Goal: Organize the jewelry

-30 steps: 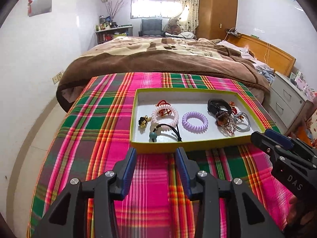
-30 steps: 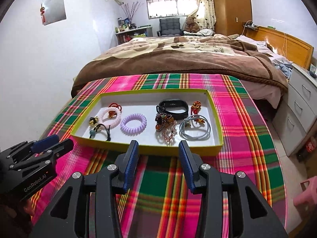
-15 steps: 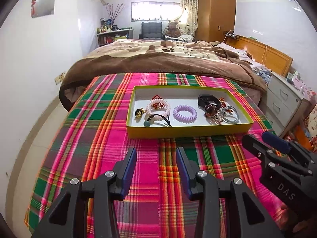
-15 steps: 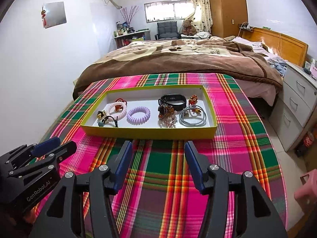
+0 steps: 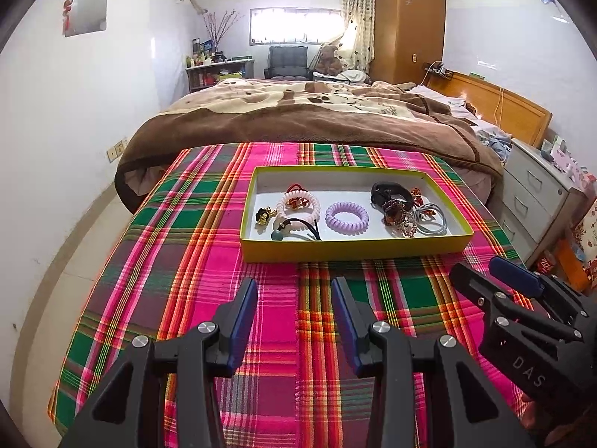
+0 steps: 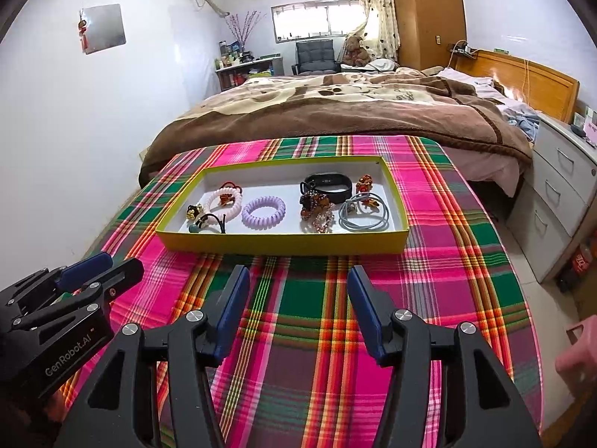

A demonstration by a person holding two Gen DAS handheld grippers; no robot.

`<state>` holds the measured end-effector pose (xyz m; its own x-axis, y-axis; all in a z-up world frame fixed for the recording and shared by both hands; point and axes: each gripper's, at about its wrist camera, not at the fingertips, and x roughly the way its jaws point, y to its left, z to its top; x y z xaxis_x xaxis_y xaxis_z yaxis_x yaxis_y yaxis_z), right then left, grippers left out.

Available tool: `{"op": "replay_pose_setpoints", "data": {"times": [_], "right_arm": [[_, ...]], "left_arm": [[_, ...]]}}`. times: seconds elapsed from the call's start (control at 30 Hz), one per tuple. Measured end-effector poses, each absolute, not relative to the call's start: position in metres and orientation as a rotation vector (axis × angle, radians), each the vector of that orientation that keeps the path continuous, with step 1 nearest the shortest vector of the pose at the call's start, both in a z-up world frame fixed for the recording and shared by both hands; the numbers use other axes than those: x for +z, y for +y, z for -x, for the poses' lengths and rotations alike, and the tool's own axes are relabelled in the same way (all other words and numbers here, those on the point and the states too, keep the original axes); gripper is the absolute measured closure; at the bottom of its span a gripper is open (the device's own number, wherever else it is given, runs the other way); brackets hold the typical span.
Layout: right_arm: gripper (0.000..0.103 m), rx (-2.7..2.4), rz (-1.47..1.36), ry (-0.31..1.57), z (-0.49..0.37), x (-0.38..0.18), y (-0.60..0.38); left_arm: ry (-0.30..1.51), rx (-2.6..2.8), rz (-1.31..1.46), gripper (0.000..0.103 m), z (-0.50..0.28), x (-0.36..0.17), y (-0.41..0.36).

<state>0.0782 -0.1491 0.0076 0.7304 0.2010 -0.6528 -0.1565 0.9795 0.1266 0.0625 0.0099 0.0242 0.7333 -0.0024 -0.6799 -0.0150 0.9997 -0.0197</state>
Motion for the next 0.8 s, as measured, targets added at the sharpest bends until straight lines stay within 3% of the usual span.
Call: {"op": "replay_pose_setpoints", "data": {"times": [0.8], "right_arm": [[0.048,0.205,-0.065,0.732,-0.0758,0.0093,-0.1471]], "left_arm": [[0.762,-0.001,0.027,0.062,-0.0637,0.0217,0.0099]]}}
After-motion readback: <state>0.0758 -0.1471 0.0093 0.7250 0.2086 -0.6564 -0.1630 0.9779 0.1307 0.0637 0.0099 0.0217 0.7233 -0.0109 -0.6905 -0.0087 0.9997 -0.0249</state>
